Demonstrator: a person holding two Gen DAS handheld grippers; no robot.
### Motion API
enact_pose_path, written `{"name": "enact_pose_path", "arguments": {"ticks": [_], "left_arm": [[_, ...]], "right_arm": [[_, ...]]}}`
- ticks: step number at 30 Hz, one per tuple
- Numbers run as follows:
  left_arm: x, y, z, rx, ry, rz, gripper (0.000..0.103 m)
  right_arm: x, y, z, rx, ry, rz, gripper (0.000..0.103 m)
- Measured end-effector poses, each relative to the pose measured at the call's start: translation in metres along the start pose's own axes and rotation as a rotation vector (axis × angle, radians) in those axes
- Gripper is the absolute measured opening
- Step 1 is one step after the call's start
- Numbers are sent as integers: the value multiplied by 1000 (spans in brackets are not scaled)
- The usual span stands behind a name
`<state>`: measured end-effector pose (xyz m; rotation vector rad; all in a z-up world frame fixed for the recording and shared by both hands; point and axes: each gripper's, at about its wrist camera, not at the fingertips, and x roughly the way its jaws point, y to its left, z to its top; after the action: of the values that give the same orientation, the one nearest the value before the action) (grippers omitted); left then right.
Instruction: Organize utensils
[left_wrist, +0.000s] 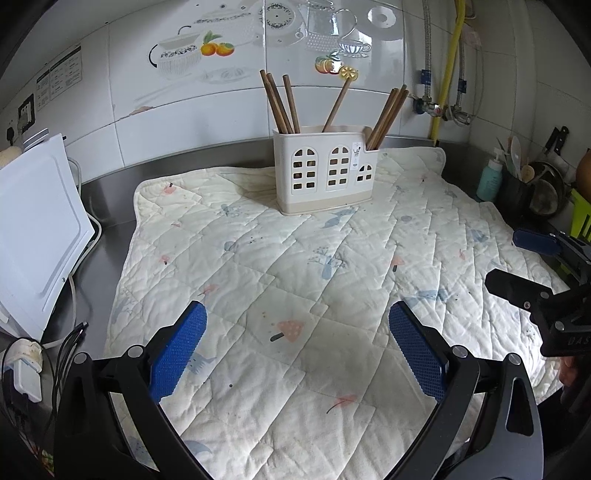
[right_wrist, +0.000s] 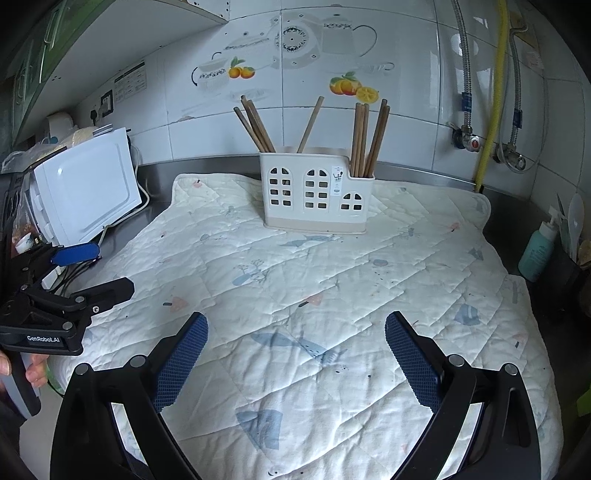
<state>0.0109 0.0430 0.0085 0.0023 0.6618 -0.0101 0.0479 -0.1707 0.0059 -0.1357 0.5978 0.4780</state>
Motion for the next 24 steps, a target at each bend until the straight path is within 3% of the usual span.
{"name": "enact_pose_path", "arguments": {"ticks": [24], "left_arm": [[4,3,0,-38,6,-25,98]], "right_arm": [[4,5,0,-1,-6,11,93]]}}
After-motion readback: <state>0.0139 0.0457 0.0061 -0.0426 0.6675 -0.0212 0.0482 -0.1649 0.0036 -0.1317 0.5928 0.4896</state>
